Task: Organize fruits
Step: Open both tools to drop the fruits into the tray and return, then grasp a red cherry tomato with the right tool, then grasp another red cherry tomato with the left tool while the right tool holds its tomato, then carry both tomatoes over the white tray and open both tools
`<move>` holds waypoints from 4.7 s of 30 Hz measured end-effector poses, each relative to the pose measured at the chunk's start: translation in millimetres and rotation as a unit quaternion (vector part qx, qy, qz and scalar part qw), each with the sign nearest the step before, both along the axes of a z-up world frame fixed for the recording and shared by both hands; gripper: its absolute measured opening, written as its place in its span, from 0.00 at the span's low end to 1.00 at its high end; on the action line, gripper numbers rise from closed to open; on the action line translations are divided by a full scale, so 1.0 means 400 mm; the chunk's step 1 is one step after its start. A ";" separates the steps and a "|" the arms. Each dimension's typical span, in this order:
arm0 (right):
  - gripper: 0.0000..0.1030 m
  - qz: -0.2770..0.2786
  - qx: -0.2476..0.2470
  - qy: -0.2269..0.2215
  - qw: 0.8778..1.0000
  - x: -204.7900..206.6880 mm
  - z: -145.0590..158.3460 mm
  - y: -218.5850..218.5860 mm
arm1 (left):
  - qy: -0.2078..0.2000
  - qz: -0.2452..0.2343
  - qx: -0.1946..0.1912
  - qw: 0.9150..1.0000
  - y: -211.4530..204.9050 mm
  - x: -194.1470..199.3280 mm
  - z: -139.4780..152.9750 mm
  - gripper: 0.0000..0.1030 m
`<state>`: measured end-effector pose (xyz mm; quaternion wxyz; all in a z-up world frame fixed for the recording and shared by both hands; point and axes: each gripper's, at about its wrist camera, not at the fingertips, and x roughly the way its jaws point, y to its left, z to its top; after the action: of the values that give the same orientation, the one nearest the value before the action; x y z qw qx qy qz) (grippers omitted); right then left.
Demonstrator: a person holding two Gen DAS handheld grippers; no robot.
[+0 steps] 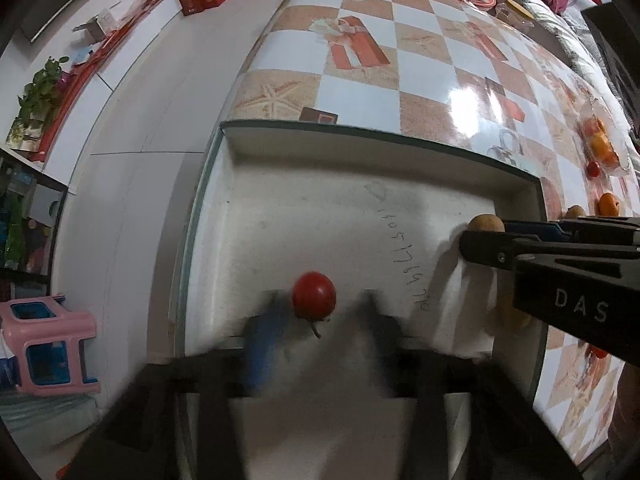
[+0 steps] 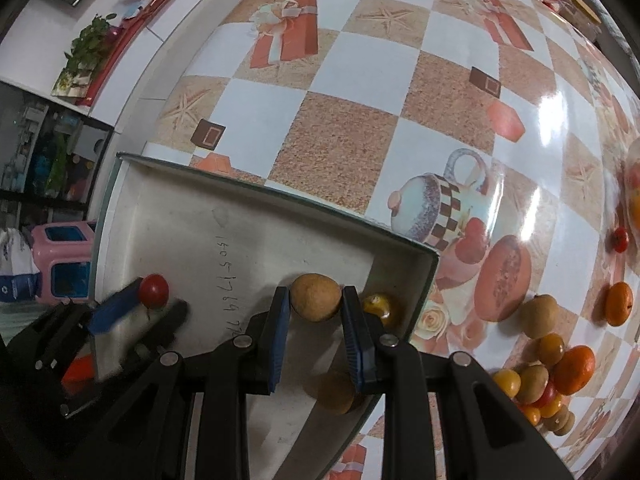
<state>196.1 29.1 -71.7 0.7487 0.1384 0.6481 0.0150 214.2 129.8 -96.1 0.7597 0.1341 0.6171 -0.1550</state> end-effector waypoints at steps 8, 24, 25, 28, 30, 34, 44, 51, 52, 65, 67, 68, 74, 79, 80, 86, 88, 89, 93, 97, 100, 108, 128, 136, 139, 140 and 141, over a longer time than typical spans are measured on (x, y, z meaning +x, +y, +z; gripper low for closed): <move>0.79 -0.014 0.043 -0.027 0.999 -0.008 0.048 -0.010 | -0.023 -0.007 0.003 1.000 0.006 -0.016 0.042 0.79; 0.86 -0.104 0.013 -0.029 0.994 -0.254 0.134 -0.232 | -0.016 -0.082 0.017 0.996 -0.080 -0.156 0.120 0.79; 0.86 -0.113 0.010 -0.024 0.993 -0.282 0.129 -0.252 | -0.015 -0.092 0.015 0.996 -0.099 -0.171 0.123 0.79; 0.86 -0.138 -0.002 -0.004 0.990 -0.379 0.103 -0.315 | -0.014 -0.119 0.007 0.993 -0.154 -0.213 0.137 0.79; 0.86 -0.152 -0.010 0.012 0.988 -0.446 0.080 -0.350 | -0.014 -0.137 0.003 0.990 -0.194 -0.240 0.141 0.79; 0.86 -0.174 -0.016 0.037 0.984 -0.547 0.040 -0.390 | -0.008 -0.178 0.000 0.984 -0.282 -0.296 0.146 0.79; 0.86 -0.145 -0.047 0.033 0.988 -0.626 -0.028 -0.393 | 0.045 -0.196 0.003 0.979 -0.395 -0.340 0.072 0.79; 0.62 -0.070 -0.069 0.002 0.995 -0.591 -0.057 -0.330 | 0.050 -0.199 0.008 0.979 -0.426 -0.333 0.034 0.79; 0.60 -0.066 -0.073 -0.002 0.995 -0.584 -0.058 -0.320 | 0.051 -0.200 0.010 0.978 -0.430 -0.331 0.029 0.78; 0.21 -0.051 -0.066 -0.038 0.996 -0.516 -0.041 -0.321 | 0.066 -0.192 0.011 0.979 -0.450 -0.321 -0.008 0.78; 0.21 -0.057 -0.061 -0.038 0.996 -0.524 -0.043 -0.351 | 0.066 -0.192 0.011 0.979 -0.462 -0.318 -0.020 0.78; 0.21 -0.058 -0.058 -0.037 0.996 -0.525 -0.043 -0.353 | 0.066 -0.192 0.011 0.979 -0.466 -0.319 -0.020 0.78; 0.21 -0.071 -0.040 -0.037 0.996 -0.540 -0.062 -0.378 | 0.075 -0.191 -0.007 0.979 -0.506 -0.343 -0.021 0.65; 0.21 -0.079 -0.034 -0.037 0.996 -0.600 -0.039 -0.411 | 0.069 -0.199 -0.009 0.978 -0.560 -0.373 -0.033 0.63; 0.21 -0.080 -0.033 -0.038 0.995 -0.605 -0.035 -0.410 | 0.067 -0.194 -0.007 0.979 -0.560 -0.370 -0.031 0.63; 0.21 -0.093 -0.024 -0.042 0.994 -0.637 -0.026 -0.436 | 0.085 -0.164 -0.032 0.982 -0.515 -0.387 -0.012 0.63; 0.21 -0.099 -0.018 -0.040 0.994 -0.649 -0.026 -0.447 | 0.088 -0.179 -0.032 0.979 -0.529 -0.411 -0.012 0.63; 0.21 -0.103 -0.015 -0.039 0.994 -0.658 -0.027 -0.454 | 0.089 -0.182 -0.032 0.979 -0.535 -0.423 -0.009 0.63; 0.21 -0.122 -0.011 -0.037 0.992 -0.715 -0.017 -0.483 | 0.095 -0.186 -0.038 0.977 -0.590 -0.473 -0.021 0.63; 0.21 -0.133 -0.016 -0.035 0.990 -0.753 -0.009 -0.510 | 0.088 -0.186 -0.026 0.978 -0.626 -0.504 -0.029 0.63; 0.21 -0.146 -0.013 -0.033 0.989 -0.777 -0.007 -0.533 | 0.084 -0.173 -0.013 0.981 -0.645 -0.518 -0.041 0.63; 0.21 -0.169 0.001 -0.034 0.985 -0.810 -0.008 -0.561 | 0.069 -0.158 0.011 0.985 -0.656 -0.525 -0.041 0.63; 0.21 -0.167 0.017 -0.043 0.985 -0.793 0.043 -0.549 | 0.079 -0.159 -0.021 0.984 -0.599 -0.526 0.018 0.18; 0.21 -0.136 0.007 -0.047 0.990 -0.729 0.100 -0.490 | 0.067 -0.146 -0.035 0.986 -0.506 -0.469 0.070 0.18; 0.21 -0.115 0.003 -0.050 0.992 -0.688 0.122 -0.447 | 0.066 -0.130 -0.038 0.989 -0.451 -0.438 0.093 0.18; 0.21 -0.106 0.002 -0.051 0.993 -0.668 0.130 -0.428 | 0.066 -0.124 -0.039 0.989 -0.431 -0.428 0.097 0.18; 0.21 -0.100 0.001 -0.052 0.994 -0.658 0.134 -0.417 | 0.064 -0.118 -0.040 0.990 -0.401 -0.416 0.103 0.18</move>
<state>-67.1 -137.6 -18.1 0.7788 0.2028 0.5913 -0.0521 47.9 -30.7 -54.9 0.6999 0.1649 0.6376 -0.2765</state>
